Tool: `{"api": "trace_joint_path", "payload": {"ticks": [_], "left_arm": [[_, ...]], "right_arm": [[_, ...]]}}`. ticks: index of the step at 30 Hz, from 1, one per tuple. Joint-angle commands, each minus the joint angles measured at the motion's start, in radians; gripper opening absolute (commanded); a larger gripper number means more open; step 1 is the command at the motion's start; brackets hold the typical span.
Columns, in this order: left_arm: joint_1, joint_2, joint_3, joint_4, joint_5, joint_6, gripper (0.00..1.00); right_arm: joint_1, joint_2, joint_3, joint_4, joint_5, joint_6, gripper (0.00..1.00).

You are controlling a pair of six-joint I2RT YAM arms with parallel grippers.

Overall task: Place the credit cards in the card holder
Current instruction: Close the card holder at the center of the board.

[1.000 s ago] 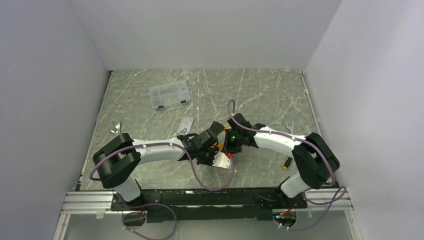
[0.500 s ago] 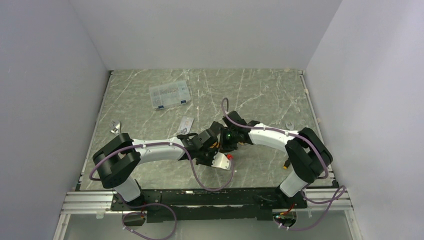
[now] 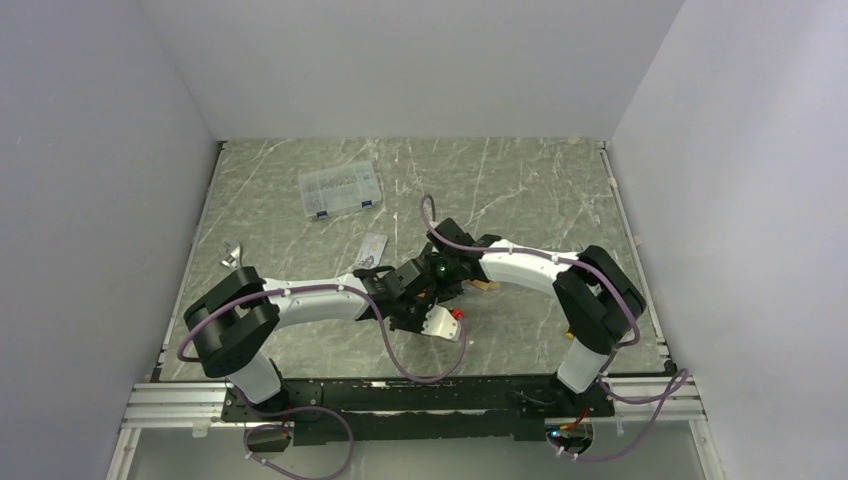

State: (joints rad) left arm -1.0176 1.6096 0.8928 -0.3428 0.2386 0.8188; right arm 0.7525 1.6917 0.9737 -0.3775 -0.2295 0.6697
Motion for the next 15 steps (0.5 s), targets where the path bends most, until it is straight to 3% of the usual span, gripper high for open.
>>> {"api": "trace_joint_path", "payload": {"ticks": [1, 15], "left_arm": [[0.000, 0.003, -0.015, -0.046, 0.027, 0.014, 0.00], [0.140, -0.166, -0.051, -0.138, 0.079, 0.096, 0.05]], "right_arm": [[0.069, 0.104, 0.043, -0.125, 0.035, -0.061, 0.00], [0.130, 0.168, 0.055, -0.188, 0.120, -0.075, 0.00]]}}
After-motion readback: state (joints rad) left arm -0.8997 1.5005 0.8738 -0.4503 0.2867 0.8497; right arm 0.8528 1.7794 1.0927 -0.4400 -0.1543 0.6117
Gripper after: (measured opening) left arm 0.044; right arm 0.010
